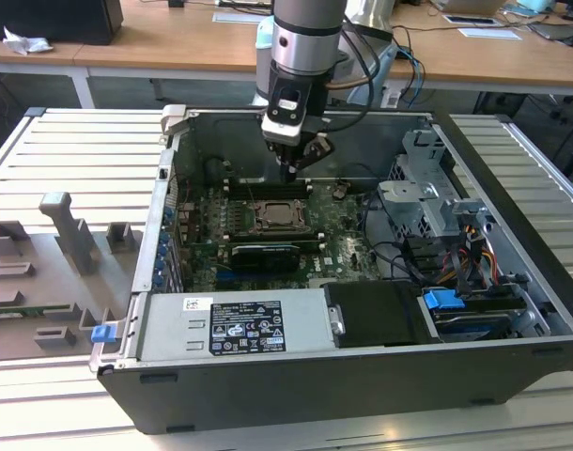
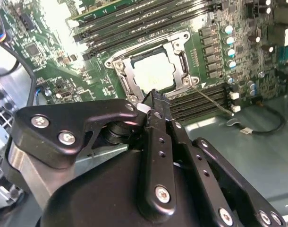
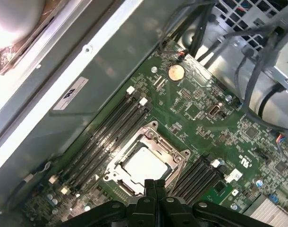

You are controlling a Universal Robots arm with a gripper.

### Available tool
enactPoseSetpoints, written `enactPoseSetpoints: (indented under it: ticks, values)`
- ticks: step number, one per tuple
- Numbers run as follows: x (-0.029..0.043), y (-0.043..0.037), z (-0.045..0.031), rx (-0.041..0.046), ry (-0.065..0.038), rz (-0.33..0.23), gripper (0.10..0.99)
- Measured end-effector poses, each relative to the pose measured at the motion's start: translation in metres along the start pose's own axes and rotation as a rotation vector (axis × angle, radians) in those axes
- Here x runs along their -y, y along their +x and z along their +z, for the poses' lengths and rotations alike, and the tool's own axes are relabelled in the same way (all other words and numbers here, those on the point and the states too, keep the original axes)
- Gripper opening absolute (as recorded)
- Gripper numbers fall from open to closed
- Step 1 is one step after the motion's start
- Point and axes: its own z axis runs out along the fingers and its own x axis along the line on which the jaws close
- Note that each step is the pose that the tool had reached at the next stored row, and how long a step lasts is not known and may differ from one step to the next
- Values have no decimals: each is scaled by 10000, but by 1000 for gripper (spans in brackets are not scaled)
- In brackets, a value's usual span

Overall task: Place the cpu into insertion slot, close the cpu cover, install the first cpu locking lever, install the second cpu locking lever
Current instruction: 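Install the first cpu locking lever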

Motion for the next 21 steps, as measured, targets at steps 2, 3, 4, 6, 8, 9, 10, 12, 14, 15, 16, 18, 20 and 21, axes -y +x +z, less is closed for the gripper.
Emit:
enactPoseSetpoints:
  ticks: [2, 3, 4, 6, 8, 9, 10, 12, 14, 15, 16, 18, 20, 21]
  values:
    - [0, 0, 0, 4, 7, -261, 106]
    - [0, 0, 0, 5, 10, -375, 106]
    - [0, 0, 0, 6, 13, -466, 106]
    - [0, 0, 0, 11, 21, -800, 106]
    - [0, -1, 0, 15, 27, -1045, 106]
    - [-1, -1, 0, 17, 29, -1133, 106]
    - [-2, -2, 0, 19, 34, -1307, 106]
    - [-5, -5, 1, 23, 42, -1655, 106]
    - [-6, -5, 1, 31, 55, -2133, 106]
    - [-6, -5, 2, 33, 60, -2321, 106]
    - [-5, -5, 2, 45, 65, -2709, 106]
    - [-6, -5, 4, 130, 12, -3186, 106]
    - [-6, -5, 4, 205, -42, -3452, 106]
    - [-6, -5, 4, 214, -46, -3600, 106]
